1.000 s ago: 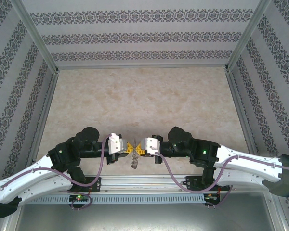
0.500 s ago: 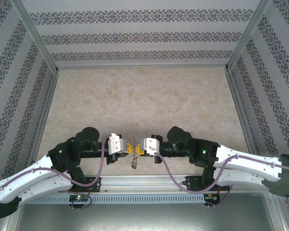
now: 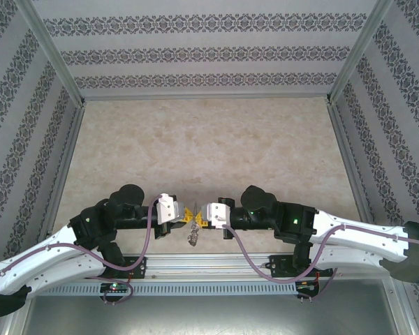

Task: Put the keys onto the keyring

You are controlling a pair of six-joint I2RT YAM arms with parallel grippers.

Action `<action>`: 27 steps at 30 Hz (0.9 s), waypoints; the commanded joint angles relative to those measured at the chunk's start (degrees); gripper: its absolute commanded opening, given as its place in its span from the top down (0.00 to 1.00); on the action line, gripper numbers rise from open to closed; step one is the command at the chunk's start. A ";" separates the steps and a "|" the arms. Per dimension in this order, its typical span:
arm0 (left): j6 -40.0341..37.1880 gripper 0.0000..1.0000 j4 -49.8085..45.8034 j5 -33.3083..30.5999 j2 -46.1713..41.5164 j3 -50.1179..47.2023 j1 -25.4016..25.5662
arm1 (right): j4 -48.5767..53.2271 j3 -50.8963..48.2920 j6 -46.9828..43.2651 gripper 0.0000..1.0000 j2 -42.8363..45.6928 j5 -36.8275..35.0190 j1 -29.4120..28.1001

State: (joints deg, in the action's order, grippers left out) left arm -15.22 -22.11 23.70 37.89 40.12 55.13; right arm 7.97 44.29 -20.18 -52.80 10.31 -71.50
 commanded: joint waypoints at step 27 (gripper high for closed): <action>0.90 1.00 5.76 2.05 -1.77 1.47 0.32 | -2.39 -0.89 -8.45 1.00 -0.62 -11.31 -5.86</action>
State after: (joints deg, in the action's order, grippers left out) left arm -15.16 -22.41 23.49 36.86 40.12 55.13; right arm 7.51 44.29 -27.44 -53.04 1.06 -76.42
